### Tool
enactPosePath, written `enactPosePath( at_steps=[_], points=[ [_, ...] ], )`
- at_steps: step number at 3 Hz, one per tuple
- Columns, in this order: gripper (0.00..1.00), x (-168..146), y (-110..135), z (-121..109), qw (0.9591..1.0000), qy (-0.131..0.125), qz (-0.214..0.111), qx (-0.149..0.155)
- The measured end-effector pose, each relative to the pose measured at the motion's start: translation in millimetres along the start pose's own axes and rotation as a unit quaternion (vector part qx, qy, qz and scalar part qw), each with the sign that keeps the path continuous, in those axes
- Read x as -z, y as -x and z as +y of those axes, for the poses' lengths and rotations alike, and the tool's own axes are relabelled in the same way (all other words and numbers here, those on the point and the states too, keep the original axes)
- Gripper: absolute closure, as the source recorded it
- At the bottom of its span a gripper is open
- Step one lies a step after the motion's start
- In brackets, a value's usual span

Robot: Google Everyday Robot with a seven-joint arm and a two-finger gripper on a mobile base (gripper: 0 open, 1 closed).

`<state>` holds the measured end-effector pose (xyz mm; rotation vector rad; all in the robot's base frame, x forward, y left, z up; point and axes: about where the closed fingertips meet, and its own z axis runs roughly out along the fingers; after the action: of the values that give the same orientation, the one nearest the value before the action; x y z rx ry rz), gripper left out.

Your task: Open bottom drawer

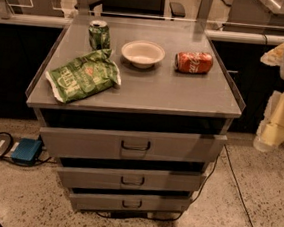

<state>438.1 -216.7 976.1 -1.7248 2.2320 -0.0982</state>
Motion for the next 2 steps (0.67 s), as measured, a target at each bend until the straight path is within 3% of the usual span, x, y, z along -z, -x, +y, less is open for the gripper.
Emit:
enactPosePath(
  at_steps=[1, 2],
  points=[
    [0.0, -5.6, -1.3, 2.4, 1.0, 0.005, -0.001, -0.001],
    [0.0, -38.0, -9.1, 16.5, 0.9992, 0.037, -0.004, -0.01]
  ],
)
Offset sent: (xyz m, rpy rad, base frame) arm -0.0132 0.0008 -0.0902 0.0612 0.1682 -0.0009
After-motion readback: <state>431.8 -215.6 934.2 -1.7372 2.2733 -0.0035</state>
